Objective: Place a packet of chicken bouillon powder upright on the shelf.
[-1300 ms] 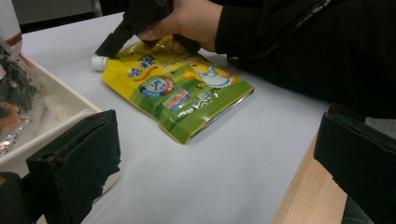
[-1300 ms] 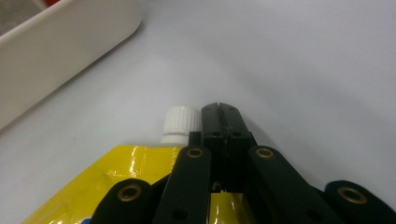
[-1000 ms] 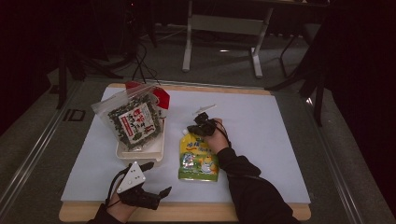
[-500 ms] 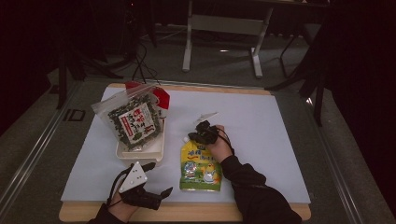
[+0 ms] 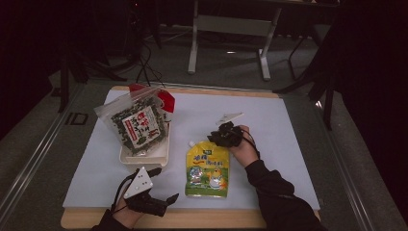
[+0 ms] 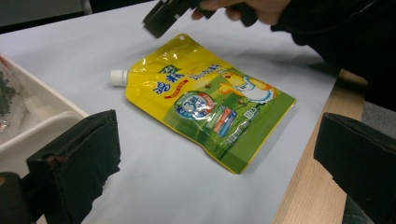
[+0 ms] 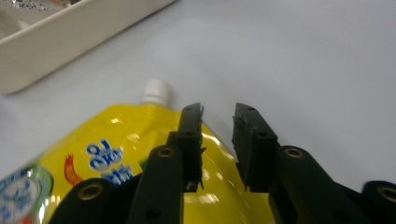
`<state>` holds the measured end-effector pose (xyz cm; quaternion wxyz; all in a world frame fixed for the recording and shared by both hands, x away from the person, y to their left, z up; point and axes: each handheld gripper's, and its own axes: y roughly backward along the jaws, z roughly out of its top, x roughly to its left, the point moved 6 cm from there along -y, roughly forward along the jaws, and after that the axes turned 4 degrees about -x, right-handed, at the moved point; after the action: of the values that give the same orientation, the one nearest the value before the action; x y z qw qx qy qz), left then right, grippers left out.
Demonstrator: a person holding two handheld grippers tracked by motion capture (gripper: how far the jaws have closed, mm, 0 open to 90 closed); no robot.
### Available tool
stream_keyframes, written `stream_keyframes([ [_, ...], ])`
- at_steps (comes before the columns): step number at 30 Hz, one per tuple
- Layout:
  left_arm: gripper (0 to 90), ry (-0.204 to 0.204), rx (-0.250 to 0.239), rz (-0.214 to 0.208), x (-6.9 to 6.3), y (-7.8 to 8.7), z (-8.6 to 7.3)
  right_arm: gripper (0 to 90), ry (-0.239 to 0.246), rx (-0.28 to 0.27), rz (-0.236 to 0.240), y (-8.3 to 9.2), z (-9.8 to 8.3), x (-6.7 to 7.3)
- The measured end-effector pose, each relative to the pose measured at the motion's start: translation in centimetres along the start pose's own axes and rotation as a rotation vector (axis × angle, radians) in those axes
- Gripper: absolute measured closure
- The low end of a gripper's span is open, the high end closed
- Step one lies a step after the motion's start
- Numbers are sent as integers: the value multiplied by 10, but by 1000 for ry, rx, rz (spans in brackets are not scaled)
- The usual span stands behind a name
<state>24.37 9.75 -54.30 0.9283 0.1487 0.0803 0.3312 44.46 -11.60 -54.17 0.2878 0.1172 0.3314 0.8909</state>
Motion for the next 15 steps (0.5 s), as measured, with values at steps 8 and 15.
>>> stream_keyframes([
  [8, 16, 7, 7, -3, 1, -2, -2, 614, -47, 11, -24, 27, -7, -24],
  [15, 16, 8, 13, -8, 1, -3, -4, 533, -111, 36, 6, 24, -15, -33],
])
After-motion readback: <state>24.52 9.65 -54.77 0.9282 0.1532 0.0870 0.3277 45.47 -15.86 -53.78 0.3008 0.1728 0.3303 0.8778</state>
